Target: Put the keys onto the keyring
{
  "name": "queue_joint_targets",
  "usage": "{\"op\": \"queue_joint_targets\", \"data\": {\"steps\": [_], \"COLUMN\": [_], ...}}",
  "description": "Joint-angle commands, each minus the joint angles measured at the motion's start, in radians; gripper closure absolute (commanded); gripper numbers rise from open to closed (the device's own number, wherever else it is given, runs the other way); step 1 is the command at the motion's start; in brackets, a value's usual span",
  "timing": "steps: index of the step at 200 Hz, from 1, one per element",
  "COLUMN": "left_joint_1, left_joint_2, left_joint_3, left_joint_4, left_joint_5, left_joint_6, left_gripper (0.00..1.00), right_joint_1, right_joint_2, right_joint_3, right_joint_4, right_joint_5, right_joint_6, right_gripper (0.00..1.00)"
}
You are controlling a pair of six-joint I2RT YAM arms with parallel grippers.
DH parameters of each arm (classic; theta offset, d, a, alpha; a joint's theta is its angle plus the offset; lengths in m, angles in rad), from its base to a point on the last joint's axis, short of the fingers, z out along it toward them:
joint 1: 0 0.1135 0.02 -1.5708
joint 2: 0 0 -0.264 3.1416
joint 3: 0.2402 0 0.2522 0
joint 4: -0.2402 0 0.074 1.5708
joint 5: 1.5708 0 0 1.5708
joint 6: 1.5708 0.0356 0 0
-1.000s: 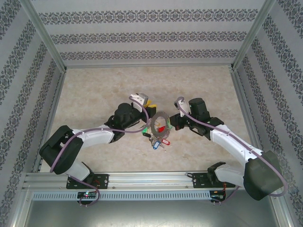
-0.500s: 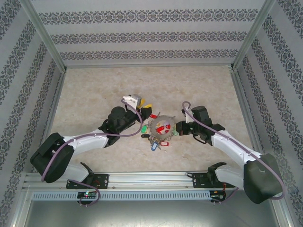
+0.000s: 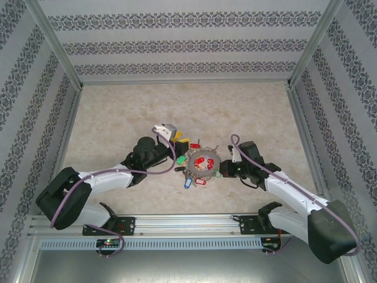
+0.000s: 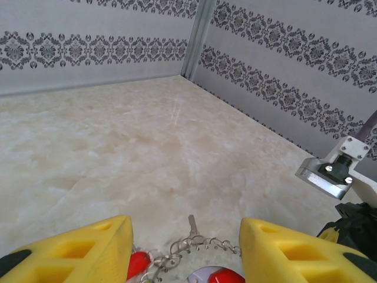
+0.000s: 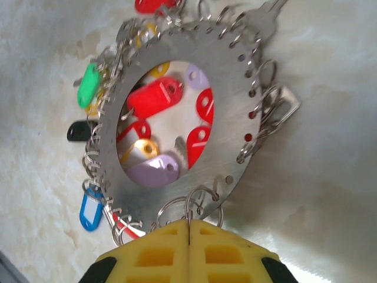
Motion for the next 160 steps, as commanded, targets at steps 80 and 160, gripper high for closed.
{"op": "queue_joint_targets", "data": {"steps": [80,160], "left_joint_1": [-0.001,-0.002], "left_joint_2": [-0.316,-0.239], "left_joint_3": [-0.156,-0.077], "left_joint_4": [-0.180,-0.408], "left_joint_5": [0.013,0.017], "left_joint_6": [-0.021,-0.257], "left_gripper": [0.44,0.06], "right_joint_1": [-0.016,-0.096], "right_joint_2": [-0.148,0.144], "right_joint_3": [-0.043,0.063], "right_joint_4": [-0.167,0.021], "right_joint_5": [0.305,-0.008], "right_joint_6": [0.119,0.114], "right_gripper": [0.61,0.54]}}
